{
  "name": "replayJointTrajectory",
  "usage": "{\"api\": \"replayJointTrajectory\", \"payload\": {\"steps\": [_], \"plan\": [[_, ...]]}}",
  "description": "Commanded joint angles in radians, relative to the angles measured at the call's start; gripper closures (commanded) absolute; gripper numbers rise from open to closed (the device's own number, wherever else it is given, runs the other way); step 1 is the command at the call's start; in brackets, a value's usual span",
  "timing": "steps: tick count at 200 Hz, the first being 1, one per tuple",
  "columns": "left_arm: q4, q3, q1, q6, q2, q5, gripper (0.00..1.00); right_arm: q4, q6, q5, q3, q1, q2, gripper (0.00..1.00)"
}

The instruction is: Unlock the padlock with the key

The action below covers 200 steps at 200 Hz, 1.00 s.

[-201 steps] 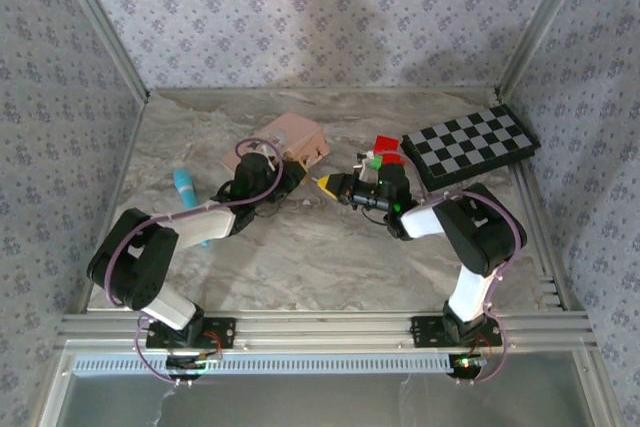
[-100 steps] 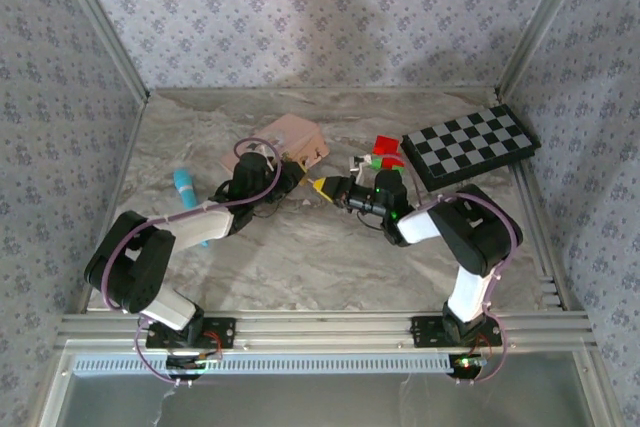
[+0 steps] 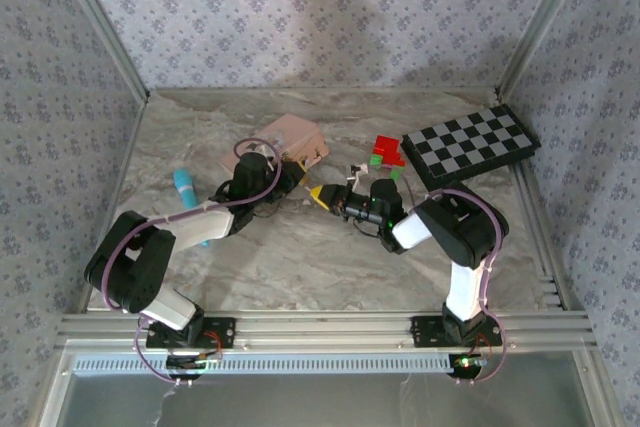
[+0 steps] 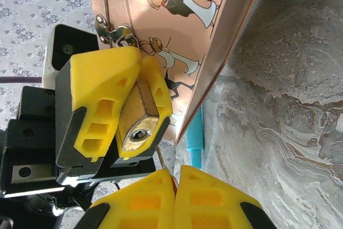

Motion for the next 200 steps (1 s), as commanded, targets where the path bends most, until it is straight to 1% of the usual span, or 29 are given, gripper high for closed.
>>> {"api": "replayJointTrajectory", "payload": {"steps": [1,75,141,200], "plan": [[0.069,0.001,-0.007,-0.015,-0.044,-0.004,1.0,0.027,0.005,0.011,0.006,0.001,-0.031,1.0],[0.079,-0.002,-0.02,-0.019,-0.048,-0.004,1.0,0.041,0.008,0.019,0.01,-0.003,-0.027,1.0],[0.083,-0.023,-0.025,-0.03,-0.068,0.0,1.0,0.069,0.026,0.015,0.021,-0.032,-0.036,1.0],[0.087,-0.017,-0.03,-0.03,-0.069,-0.006,1.0,0.079,0.045,0.016,0.06,0.007,-0.013,1.0]]}}
